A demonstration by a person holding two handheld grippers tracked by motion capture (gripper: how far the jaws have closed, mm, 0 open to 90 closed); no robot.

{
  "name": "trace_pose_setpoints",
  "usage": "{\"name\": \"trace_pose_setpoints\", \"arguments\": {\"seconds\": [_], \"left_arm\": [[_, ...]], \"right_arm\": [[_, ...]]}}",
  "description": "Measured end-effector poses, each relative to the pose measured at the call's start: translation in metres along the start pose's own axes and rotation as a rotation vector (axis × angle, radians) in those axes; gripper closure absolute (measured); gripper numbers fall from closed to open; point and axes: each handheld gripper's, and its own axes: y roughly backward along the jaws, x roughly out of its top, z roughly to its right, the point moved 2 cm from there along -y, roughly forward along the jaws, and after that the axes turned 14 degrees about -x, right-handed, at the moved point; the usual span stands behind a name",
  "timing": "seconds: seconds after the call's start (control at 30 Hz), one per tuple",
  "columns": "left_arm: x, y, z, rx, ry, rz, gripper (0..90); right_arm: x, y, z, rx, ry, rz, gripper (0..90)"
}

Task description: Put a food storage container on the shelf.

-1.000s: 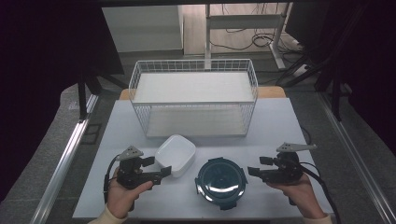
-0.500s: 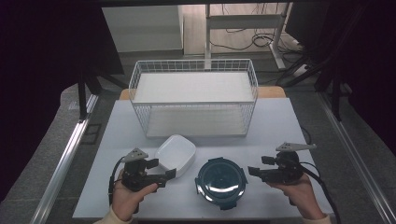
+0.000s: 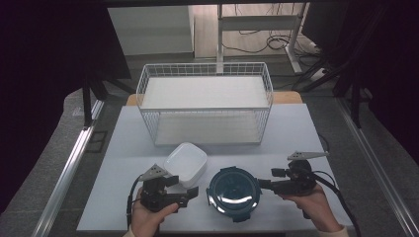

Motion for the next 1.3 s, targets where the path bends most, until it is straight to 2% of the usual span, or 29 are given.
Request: {"name": "trace_pose_setpoints", "arguments": {"seconds": [0.1, 0.17, 0.23, 0.37, 0.63, 0.83, 1.0, 1.1, 1.17, 1.3], "left_arm": [[-0.007, -0.011, 0.003, -0.03, 0.041, -0.013, 13.1], [-0.012, -0.017, 0.005, -0.034, 0.045, -0.02, 13.3], [-0.015, -0.02, 0.007, -0.041, 0.054, -0.002, 14.1], [-0.019, -0.026, 0.007, -0.072, 0.108, 0.02, 14.6], [-0.029, -0.044, -0.001, -0.114, 0.201, -0.012, 14.8], [-0.033, -0.054, -0.006, -0.163, 0.269, -0.023, 16.2], [-0.034, -0.066, -0.006, -0.157, 0.259, -0.056, 17.2], [-0.034, -0.07, -0.009, -0.169, 0.291, -0.05, 17.7], [-0.034, -0.073, -0.011, -0.162, 0.296, -0.047, 18.3], [-0.034, -0.078, -0.012, -0.178, 0.313, -0.047, 20.3]], "right_arm": [[0.0, 0.0, 0.0, 0.015, -0.001, -0.004, 18.9], [-0.001, -0.001, -0.001, 0.023, 0.0, -0.01, 18.5], [-0.001, -0.002, -0.002, 0.031, 0.001, -0.019, 18.2], [-0.003, -0.006, -0.004, 0.048, -0.003, -0.035, 17.8], [-0.007, -0.019, -0.009, 0.056, -0.026, -0.076, 15.0], [-0.009, -0.027, -0.011, 0.05, -0.036, -0.096, 12.9], [-0.013, -0.035, -0.014, 0.043, -0.037, -0.124, 10.9], [-0.014, -0.036, -0.014, 0.041, -0.045, -0.133, 10.0], [-0.015, -0.038, -0.014, 0.047, -0.052, -0.14, 9.5], [-0.018, -0.044, -0.016, 0.06, -0.065, -0.162, 9.1]]}}
